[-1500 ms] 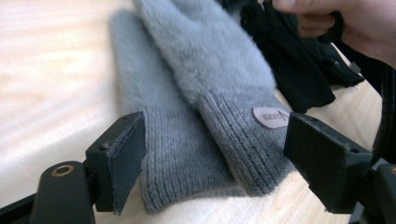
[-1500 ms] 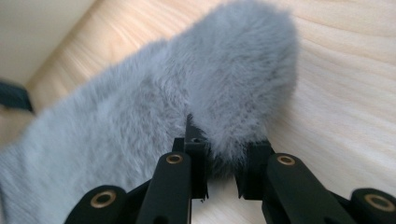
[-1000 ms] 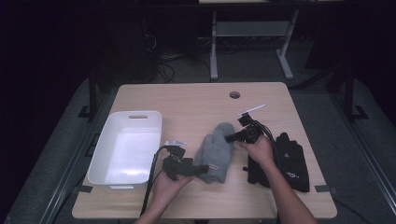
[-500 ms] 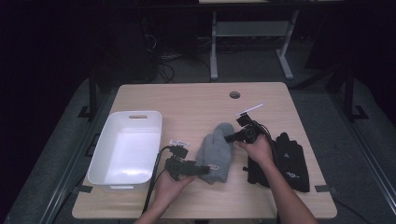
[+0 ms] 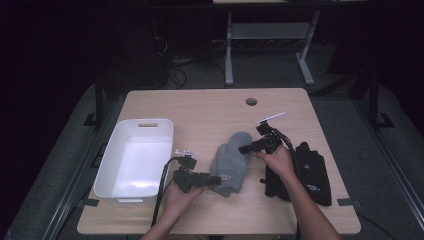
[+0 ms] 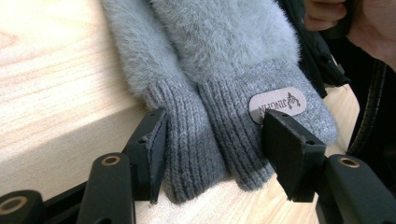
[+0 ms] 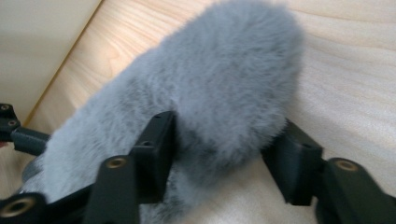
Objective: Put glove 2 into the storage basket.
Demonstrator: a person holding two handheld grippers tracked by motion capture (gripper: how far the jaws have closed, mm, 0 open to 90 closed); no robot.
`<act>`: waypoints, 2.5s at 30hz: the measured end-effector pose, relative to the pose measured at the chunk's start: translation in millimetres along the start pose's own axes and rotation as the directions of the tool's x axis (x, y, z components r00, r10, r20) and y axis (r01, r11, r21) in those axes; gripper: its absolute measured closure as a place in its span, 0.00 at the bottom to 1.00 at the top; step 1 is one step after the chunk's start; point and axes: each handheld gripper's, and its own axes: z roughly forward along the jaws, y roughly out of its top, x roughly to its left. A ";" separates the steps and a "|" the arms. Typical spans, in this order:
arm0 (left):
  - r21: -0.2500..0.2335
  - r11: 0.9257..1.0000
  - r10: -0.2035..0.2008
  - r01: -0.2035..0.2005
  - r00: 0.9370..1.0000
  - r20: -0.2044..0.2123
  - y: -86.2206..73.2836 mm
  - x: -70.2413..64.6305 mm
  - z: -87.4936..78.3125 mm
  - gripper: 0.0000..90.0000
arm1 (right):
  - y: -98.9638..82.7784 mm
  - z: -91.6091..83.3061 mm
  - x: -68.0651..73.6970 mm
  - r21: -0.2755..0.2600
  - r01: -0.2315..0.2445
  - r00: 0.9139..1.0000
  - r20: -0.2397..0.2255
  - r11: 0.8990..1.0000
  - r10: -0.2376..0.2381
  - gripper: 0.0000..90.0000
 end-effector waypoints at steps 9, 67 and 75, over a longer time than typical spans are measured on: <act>0.024 0.999 0.045 -0.044 0.999 -0.016 0.5 -13.8 4.4 0.21 | 3.6 4.6 8.1 -0.005 -0.014 1.000 0.028 1.000 0.014 0.52; 0.037 0.999 0.016 -0.016 1.000 0.012 3.6 -3.0 4.9 0.34 | -9.5 -11.7 63.5 0.030 0.099 0.995 -0.035 0.995 -0.098 0.59; 0.060 0.998 0.011 -0.011 1.000 0.008 2.1 -2.8 9.1 0.30 | -7.3 -18.9 32.1 -0.078 0.007 0.997 0.083 0.997 0.000 0.30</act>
